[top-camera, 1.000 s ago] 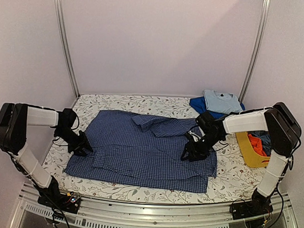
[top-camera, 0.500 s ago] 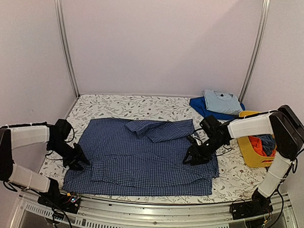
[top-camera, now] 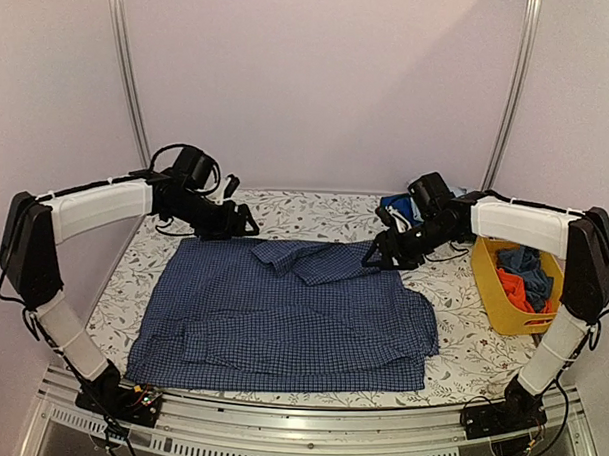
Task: Fold and stack the mixed laundry pile
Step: Adjust the 1/3-folded T-shirt at the center of the board.
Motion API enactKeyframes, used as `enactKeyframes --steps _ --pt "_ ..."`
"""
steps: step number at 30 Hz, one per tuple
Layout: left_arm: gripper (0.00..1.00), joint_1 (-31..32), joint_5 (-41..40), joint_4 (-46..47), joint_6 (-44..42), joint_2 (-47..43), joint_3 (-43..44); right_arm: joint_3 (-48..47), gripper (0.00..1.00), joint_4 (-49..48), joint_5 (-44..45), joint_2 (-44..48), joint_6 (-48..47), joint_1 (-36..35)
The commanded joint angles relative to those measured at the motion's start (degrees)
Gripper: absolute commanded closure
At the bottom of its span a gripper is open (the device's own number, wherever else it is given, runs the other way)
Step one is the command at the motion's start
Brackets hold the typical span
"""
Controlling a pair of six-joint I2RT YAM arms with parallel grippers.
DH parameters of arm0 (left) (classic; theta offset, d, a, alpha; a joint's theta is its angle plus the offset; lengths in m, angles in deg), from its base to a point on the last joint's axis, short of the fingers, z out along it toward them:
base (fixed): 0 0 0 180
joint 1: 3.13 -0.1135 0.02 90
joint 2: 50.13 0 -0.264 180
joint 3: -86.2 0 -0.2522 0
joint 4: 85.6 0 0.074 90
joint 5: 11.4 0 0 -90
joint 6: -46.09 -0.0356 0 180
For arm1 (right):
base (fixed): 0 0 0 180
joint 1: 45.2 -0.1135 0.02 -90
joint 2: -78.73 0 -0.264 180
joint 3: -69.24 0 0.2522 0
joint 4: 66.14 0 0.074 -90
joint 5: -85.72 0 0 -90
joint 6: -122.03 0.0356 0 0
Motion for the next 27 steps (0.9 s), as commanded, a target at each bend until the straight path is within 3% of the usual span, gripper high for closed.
enactKeyframes --steps 1,3,7,10,12,19,23,27 --pt "0.15 6.4 -10.0 0.3 -19.3 11.3 7.8 -4.6 0.30 -2.4 6.2 2.3 -1.9 5.2" --pt "0.16 8.6 -11.7 -1.9 -24.4 16.0 11.0 -6.5 0.24 -3.4 7.6 3.1 -1.7 7.2" --pt "0.20 10.0 -15.9 -0.9 -30.1 22.2 13.1 -6.3 0.01 -11.1 10.3 5.7 -1.2 10.1" --pt "0.28 10.0 -17.5 -1.1 -30.3 26.4 16.1 -6.7 0.01 -14.9 13.9 6.3 1.0 11.1" --pt "0.39 10.3 -19.3 -1.6 -31.3 29.0 18.1 -8.2 0.01 -15.6 14.8 5.1 1.1 11.4" --pt "0.98 8.2 -20.9 -1.2 -31.3 30.8 28.3 -11.3 0.01 -15.1 7.9 -0.6 -2.9 13.8" --pt "1.00 4.3 -20.1 -2.7 -29.9 34.2 41.9 -11.2 0.05 -15.4 7.9 -2.7 -5.1 13.8" --pt "1.00 -2.8 -19.8 -0.2 -22.2 38.2 51.3 -11.6 0.11 -14.1 8.3 -4.6 -7.8 13.9"
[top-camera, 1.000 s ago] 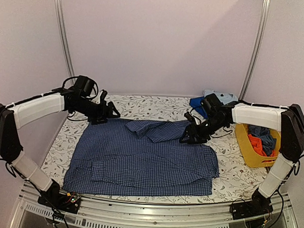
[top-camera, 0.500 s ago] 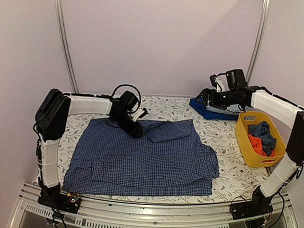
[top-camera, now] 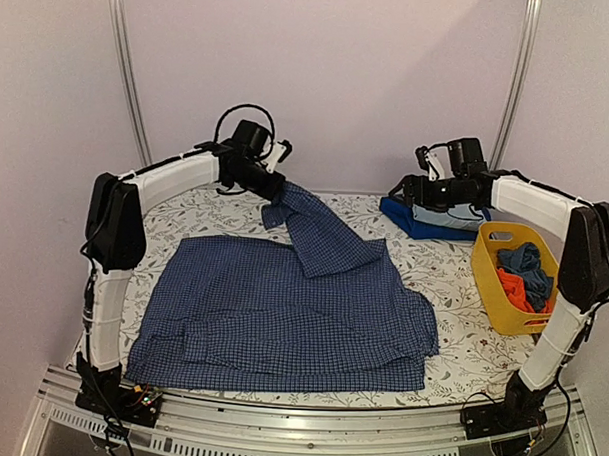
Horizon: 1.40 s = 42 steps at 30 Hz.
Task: Fold and stack the mixed laundry pile
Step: Adjust the 1/3-folded T-shirt at the center of the board, then adjust the 1/3-folded shirt at the center of the board.
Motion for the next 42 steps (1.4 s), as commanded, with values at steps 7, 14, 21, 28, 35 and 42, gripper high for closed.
enactKeyframes --steps 7,14,21,28,35,42 --pt "0.94 -13.5 4.1 11.7 14.3 9.6 18.6 -2.5 0.26 10.7 -2.6 -6.2 -5.2 0.1" --pt "0.80 -13.9 8.5 16.1 16.4 16.3 21.8 0.4 0.28 11.7 -3.9 -8.0 -6.3 0.1" --pt "0.52 -14.6 7.1 20.4 18.5 19.7 26.4 -5.0 0.28 10.6 -7.2 -14.5 -6.5 0.1" --pt "0.23 -22.1 6.6 7.8 23.0 14.9 25.5 -16.0 0.28 13.6 -3.8 -23.4 -7.8 0.1" --pt "0.23 -28.8 8.9 -5.9 19.6 4.2 11.3 -31.4 0.27 18.6 1.0 -33.5 -9.3 -1.1" --pt "0.21 -29.1 12.1 2.0 18.0 -7.5 -12.8 -30.6 0.15 15.7 11.4 -32.2 -17.3 -7.7"
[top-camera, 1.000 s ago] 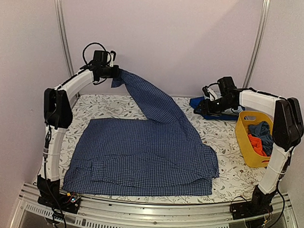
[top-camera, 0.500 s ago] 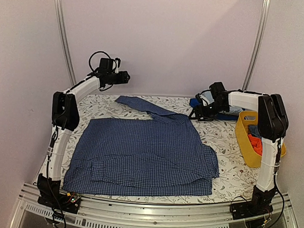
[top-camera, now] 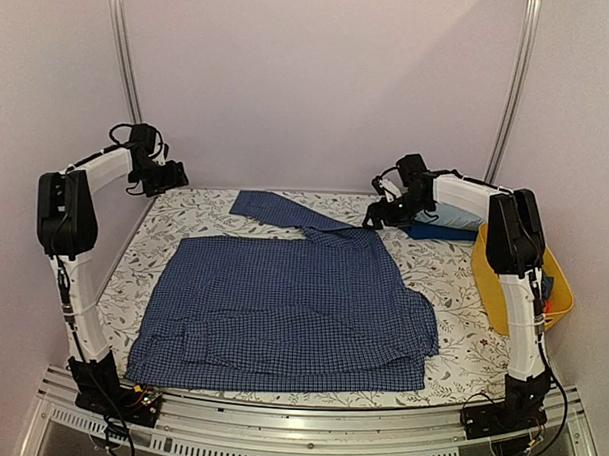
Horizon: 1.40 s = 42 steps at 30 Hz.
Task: Fold and stack the mixed laundry pile
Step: Adjust the 1/3-folded shirt at the center of the board.
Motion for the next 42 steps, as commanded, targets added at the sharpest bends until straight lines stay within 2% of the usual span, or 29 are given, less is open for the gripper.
enactKeyframes --steps 1,5,10,18,22,24,29,35,38,42 --pt "0.22 3.2 4.9 2.1 -1.5 -3.8 -8.0 -0.6 0.14 -1.5 11.0 0.7 -5.9 -5.9" --pt "0.23 4.1 5.2 1.5 -1.7 -3.9 -11.7 -7.1 0.13 0.4 21.0 -4.1 -6.6 -7.8" --pt "0.23 4.1 5.7 1.3 -1.4 -4.3 -15.1 -9.1 0.12 -0.1 30.8 -7.7 -8.1 -8.2" --pt "0.22 3.7 5.2 0.4 -1.8 -3.7 -15.8 -10.8 0.12 -2.4 36.1 -11.3 -7.9 -6.8" --pt "0.23 3.4 4.4 -0.1 -1.5 -2.6 -16.4 -13.1 0.09 -4.6 31.1 -11.2 -3.2 -3.7" --pt "0.23 3.0 4.1 -0.6 -1.4 -1.8 -16.8 -13.9 0.10 -4.9 25.9 -11.3 3.2 -0.5" --pt "0.28 2.7 7.1 0.1 -1.5 -0.9 -17.7 -12.5 0.16 -4.8 12.1 -11.6 13.7 5.2" --pt "0.30 4.6 11.3 3.2 -0.4 2.3 -9.4 -8.1 0.18 -5.1 4.3 -9.0 12.5 5.5" --pt "0.33 4.8 10.2 0.8 2.1 6.1 -5.0 -5.0 0.19 -5.6 3.1 -5.8 11.0 5.4" --pt "0.38 3.9 9.2 -0.1 2.8 8.2 -4.3 -0.3 0.21 -4.9 2.2 -1.9 8.4 5.5"
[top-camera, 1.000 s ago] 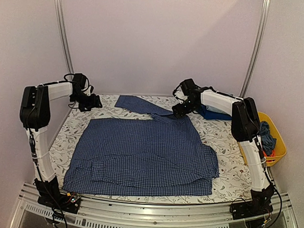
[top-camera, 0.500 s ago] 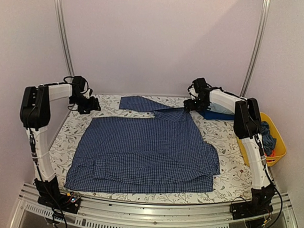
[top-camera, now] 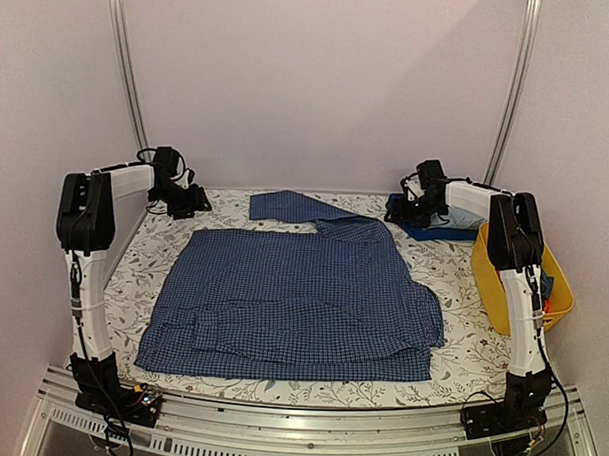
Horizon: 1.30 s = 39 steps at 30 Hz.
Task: Fold and stack the mixed laundry pile
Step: Adjust the 1/3-folded shirt at the center of the board, then pick up the 1/3-folded T-shirt from the center of the board.
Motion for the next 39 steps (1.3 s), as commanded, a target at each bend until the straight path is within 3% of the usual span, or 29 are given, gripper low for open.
enactKeyframes --steps 1,10,15,24,39 --pt "0.39 -0.5 -0.1 -2.3 0.9 3.2 1.6 5.2 0.22 2.1 -4.3 6.7 -2.6 -0.7" --pt "0.46 -1.0 -3.4 -5.4 -11.2 1.6 -1.3 8.7 0.28 4.5 -12.9 7.6 -4.7 0.0" --pt "0.50 -1.5 -1.6 -8.0 -18.2 4.9 2.3 6.7 0.32 4.8 -15.4 4.5 -4.3 0.5" --pt "0.59 -1.3 0.0 -6.7 -33.3 6.7 2.3 2.0 0.47 6.4 -16.5 -1.5 -5.0 0.6" --pt "0.73 1.8 -2.0 -7.2 -39.3 9.9 2.3 -4.7 0.62 8.2 -16.3 -6.9 -4.9 0.6"
